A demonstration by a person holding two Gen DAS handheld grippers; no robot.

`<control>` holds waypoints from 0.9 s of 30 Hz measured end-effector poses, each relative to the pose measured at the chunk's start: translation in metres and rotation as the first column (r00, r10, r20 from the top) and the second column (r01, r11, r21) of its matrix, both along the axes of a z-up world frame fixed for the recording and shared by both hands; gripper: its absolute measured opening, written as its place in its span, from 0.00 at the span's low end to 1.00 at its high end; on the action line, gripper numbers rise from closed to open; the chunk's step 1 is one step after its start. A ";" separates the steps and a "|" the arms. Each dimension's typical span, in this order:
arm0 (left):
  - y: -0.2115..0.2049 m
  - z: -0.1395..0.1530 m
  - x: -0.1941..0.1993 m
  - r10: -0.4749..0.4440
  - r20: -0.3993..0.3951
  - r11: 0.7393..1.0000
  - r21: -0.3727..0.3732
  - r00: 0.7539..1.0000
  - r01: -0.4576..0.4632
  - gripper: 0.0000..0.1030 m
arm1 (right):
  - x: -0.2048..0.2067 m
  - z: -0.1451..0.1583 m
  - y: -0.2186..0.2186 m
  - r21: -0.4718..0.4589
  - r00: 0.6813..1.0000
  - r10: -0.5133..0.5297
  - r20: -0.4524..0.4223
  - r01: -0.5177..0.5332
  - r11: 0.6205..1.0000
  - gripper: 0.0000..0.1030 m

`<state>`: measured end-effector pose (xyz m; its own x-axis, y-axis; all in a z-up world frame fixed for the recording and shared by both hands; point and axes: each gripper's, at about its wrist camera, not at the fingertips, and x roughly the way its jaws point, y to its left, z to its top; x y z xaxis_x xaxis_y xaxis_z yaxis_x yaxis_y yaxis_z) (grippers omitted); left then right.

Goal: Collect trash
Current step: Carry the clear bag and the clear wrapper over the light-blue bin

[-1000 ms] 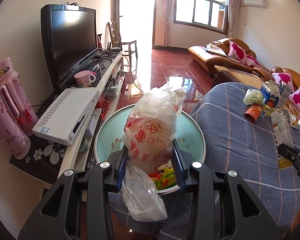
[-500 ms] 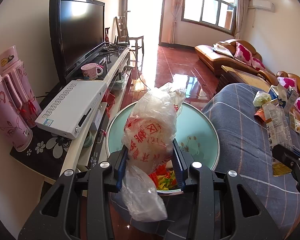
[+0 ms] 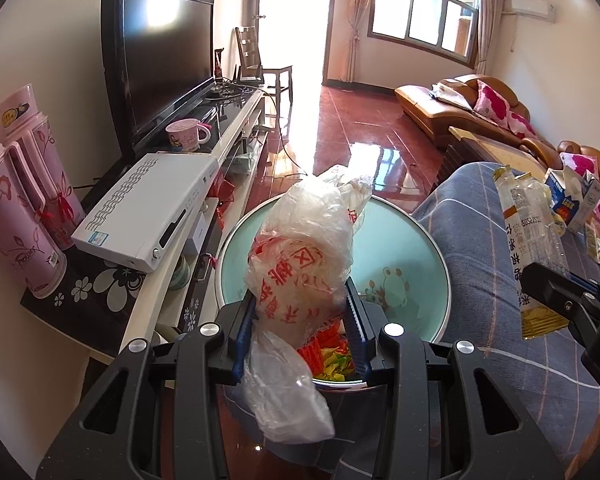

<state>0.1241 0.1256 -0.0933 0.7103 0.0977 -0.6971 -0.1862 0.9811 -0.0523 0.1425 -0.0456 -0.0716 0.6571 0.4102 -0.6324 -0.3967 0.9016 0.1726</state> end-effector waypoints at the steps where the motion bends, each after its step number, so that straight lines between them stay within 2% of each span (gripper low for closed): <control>1: 0.000 -0.001 0.001 0.002 -0.003 1.000 0.000 1.000 -0.002 0.38 | 0.002 0.000 0.002 0.001 1.000 0.002 -0.002 -0.002 1.000 0.08; 17: 0.007 -0.016 0.017 0.016 -0.040 1.000 -0.011 0.999 -0.017 0.38 | 0.035 -0.016 0.024 0.020 0.998 0.005 -0.060 -0.004 1.000 0.08; 27: 0.009 -0.036 0.030 0.016 -0.093 1.000 -0.025 0.996 -0.018 0.38 | 0.054 -0.035 0.035 0.023 0.993 0.012 -0.119 -0.009 1.000 0.08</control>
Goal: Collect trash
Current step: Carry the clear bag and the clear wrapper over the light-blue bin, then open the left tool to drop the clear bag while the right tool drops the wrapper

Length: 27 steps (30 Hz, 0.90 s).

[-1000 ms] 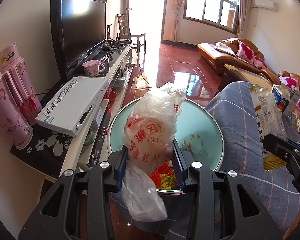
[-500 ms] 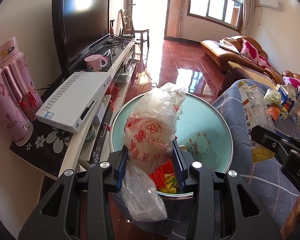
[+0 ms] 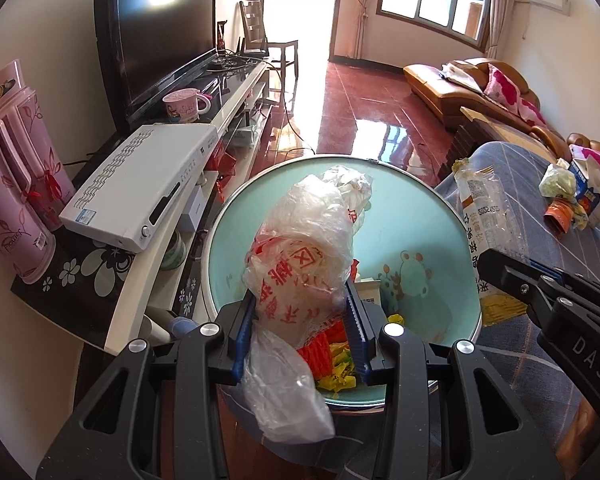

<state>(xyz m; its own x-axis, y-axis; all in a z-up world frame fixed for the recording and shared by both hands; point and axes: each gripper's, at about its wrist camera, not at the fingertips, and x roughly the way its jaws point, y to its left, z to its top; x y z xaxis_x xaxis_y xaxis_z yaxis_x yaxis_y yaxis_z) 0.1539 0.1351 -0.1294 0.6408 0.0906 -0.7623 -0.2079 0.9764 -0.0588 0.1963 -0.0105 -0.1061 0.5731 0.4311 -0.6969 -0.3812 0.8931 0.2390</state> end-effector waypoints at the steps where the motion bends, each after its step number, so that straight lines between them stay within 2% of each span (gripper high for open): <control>1: 0.001 -0.001 0.001 0.000 -0.001 1.000 0.000 1.000 0.000 0.38 | 0.001 -0.002 0.000 -0.002 1.000 0.003 -0.005 -0.003 1.000 0.08; 13: 0.004 -0.007 0.006 0.010 -0.019 1.000 -0.006 1.000 -0.010 0.38 | 0.024 -0.022 0.015 -0.017 0.998 0.023 -0.065 -0.024 1.000 0.09; 18: 0.006 -0.009 0.007 0.015 -0.025 1.000 -0.008 1.000 -0.015 0.38 | 0.031 -0.028 0.016 -0.001 0.996 0.034 -0.088 -0.034 0.999 0.16; 27: 0.004 -0.010 0.007 0.008 -0.024 1.000 -0.004 1.000 -0.008 0.38 | 0.031 -0.026 0.011 0.034 0.997 0.033 -0.071 -0.031 0.999 0.21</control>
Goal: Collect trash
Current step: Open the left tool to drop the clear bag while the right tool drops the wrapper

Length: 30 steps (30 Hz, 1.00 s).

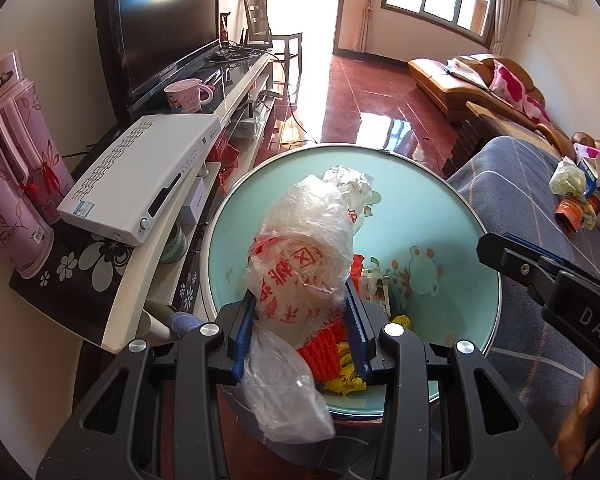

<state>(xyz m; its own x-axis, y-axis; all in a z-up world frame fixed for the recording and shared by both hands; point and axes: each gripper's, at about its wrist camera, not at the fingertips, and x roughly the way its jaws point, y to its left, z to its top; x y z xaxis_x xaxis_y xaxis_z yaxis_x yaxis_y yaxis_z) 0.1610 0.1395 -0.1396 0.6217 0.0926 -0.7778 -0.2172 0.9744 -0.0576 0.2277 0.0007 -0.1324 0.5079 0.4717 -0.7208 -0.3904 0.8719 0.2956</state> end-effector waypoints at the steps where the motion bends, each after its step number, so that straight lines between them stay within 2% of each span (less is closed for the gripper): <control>1: 0.000 0.000 0.000 -0.001 0.001 1.000 0.001 1.000 0.001 0.38 | 0.000 0.001 -0.001 -0.004 1.000 -0.005 0.003 0.005 1.000 0.21; 9: -0.005 -0.005 0.001 -0.012 -0.002 1.000 0.020 1.000 0.012 0.40 | -0.014 0.014 -0.023 0.012 0.996 -0.077 0.045 0.077 0.997 0.22; 12: -0.010 -0.004 0.001 -0.019 0.001 0.999 0.029 1.000 0.019 0.43 | -0.023 0.018 -0.036 0.018 0.992 -0.110 0.063 0.109 0.994 0.25; 20: -0.016 0.005 -0.004 -0.011 0.032 0.998 0.066 0.999 0.008 0.69 | -0.042 0.020 -0.059 0.027 0.986 -0.154 0.067 0.153 0.988 0.26; 22: -0.017 0.008 -0.006 -0.003 0.041 0.997 0.076 0.999 -0.001 0.82 | -0.045 0.019 -0.065 0.029 0.984 -0.167 0.064 0.165 0.986 0.27; 30: -0.025 0.027 -0.017 0.000 0.091 0.993 0.115 0.996 -0.010 0.90 | -0.057 0.022 -0.081 0.044 0.977 -0.205 0.063 0.203 0.978 0.27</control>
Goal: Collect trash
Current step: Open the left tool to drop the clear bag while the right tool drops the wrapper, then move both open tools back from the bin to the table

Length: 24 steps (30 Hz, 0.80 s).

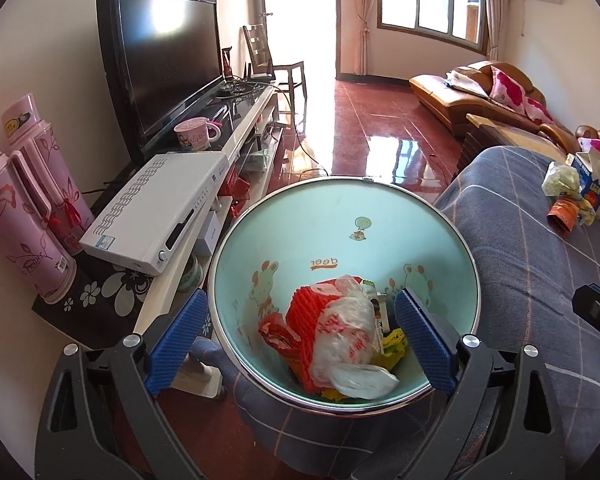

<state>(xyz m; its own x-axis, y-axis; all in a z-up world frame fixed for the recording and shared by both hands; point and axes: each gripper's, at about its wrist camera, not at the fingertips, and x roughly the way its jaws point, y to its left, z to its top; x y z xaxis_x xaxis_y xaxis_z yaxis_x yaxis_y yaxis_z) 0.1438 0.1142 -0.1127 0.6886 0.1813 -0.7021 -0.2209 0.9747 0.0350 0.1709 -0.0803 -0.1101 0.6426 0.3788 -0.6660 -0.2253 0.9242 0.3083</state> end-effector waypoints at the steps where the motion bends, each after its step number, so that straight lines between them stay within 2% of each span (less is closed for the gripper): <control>1: -0.001 0.002 -0.001 -0.002 0.004 1.000 0.002 1.000 0.002 0.91 | -0.002 0.001 -0.002 0.002 1.000 -0.005 0.002 0.005 1.000 0.27; 4: -0.005 0.008 -0.005 0.000 0.015 1.000 0.007 1.000 0.000 0.94 | -0.008 0.004 -0.009 0.006 1.000 -0.021 0.011 0.021 1.000 0.28; 9: -0.016 0.017 -0.010 -0.019 0.030 1.000 0.018 0.999 0.018 0.94 | -0.014 0.007 -0.022 0.011 0.998 -0.055 0.021 0.055 0.998 0.29; 13: -0.027 0.023 -0.013 -0.037 0.036 0.999 0.029 0.999 0.036 0.94 | -0.022 0.011 -0.038 0.015 0.994 -0.098 0.037 0.098 0.995 0.44; 24: -0.064 0.027 -0.015 -0.112 0.034 0.992 0.055 0.993 0.110 0.94 | -0.039 0.016 -0.088 0.036 0.975 -0.217 0.050 0.215 0.976 0.48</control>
<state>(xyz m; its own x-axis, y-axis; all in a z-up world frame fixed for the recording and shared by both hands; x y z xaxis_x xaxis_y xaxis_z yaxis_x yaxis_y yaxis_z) 0.1289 0.0501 -0.0856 0.7320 0.1384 -0.6671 -0.1135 0.9902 0.0808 0.1316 -0.1682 -0.0943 0.7453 0.2465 -0.6195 -0.0382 0.9434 0.3295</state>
